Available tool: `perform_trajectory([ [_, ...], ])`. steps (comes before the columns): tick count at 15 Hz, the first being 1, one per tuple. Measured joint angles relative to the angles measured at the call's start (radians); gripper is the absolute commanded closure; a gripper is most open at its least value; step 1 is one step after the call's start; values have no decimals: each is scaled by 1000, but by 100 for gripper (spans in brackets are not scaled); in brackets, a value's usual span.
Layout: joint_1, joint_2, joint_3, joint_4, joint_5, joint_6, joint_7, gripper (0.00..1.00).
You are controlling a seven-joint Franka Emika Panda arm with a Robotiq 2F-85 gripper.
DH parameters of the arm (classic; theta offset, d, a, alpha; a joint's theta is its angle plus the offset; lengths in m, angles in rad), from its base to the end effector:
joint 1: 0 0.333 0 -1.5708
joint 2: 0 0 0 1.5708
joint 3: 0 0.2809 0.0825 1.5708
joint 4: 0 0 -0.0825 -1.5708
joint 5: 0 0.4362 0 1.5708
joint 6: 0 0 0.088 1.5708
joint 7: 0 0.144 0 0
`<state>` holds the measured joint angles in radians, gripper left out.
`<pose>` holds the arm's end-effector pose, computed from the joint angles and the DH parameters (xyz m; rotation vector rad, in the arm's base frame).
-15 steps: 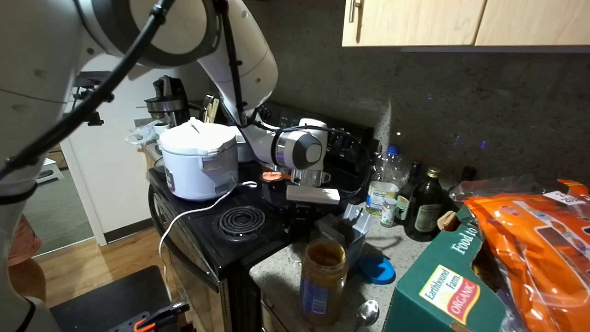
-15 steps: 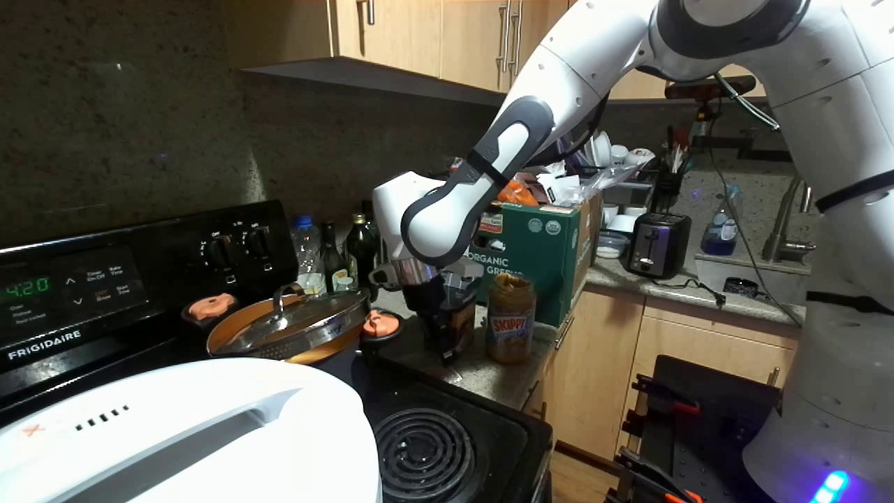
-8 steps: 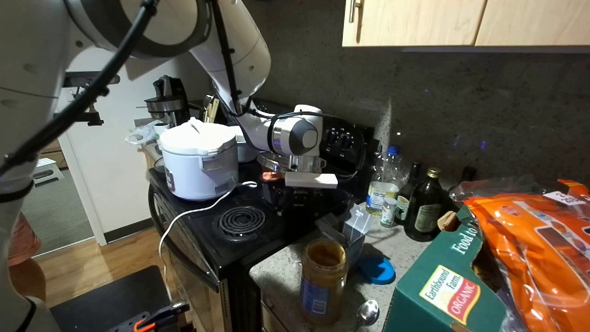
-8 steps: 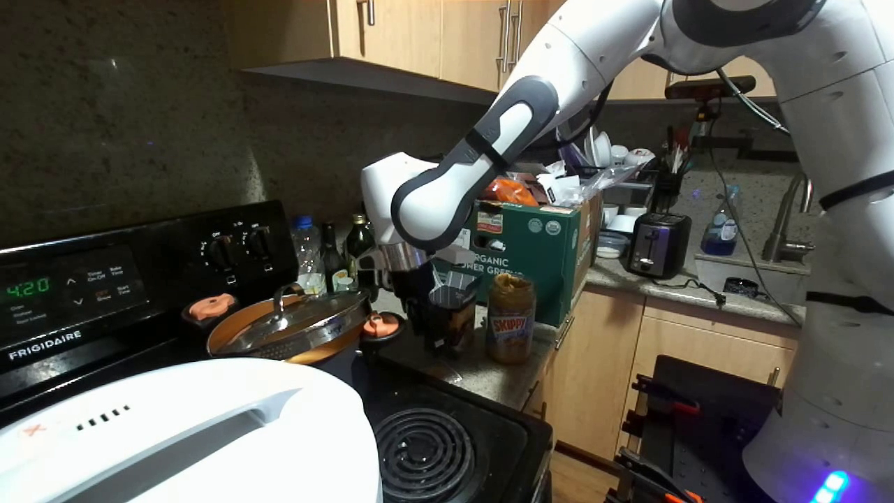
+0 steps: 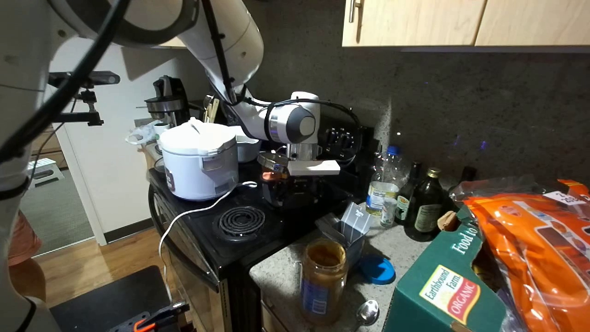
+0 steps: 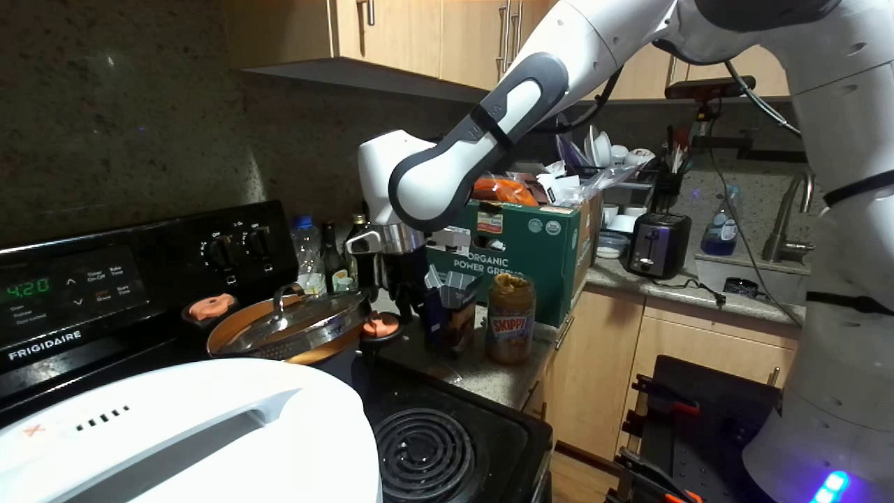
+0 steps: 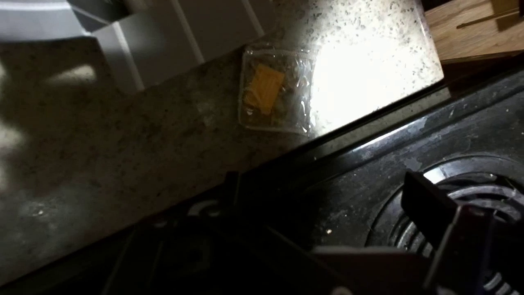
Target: Take one tea bag out of the open box on the left side of the countertop
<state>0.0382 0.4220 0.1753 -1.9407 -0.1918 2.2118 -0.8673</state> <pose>0.6103 0.1237 0.1514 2.5684 1.7508 -0.2436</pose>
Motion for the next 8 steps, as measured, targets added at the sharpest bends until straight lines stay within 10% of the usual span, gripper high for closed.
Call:
perform_trajectory([
  [8, -2, -24, 3, -10, 49, 0, -153, 0],
])
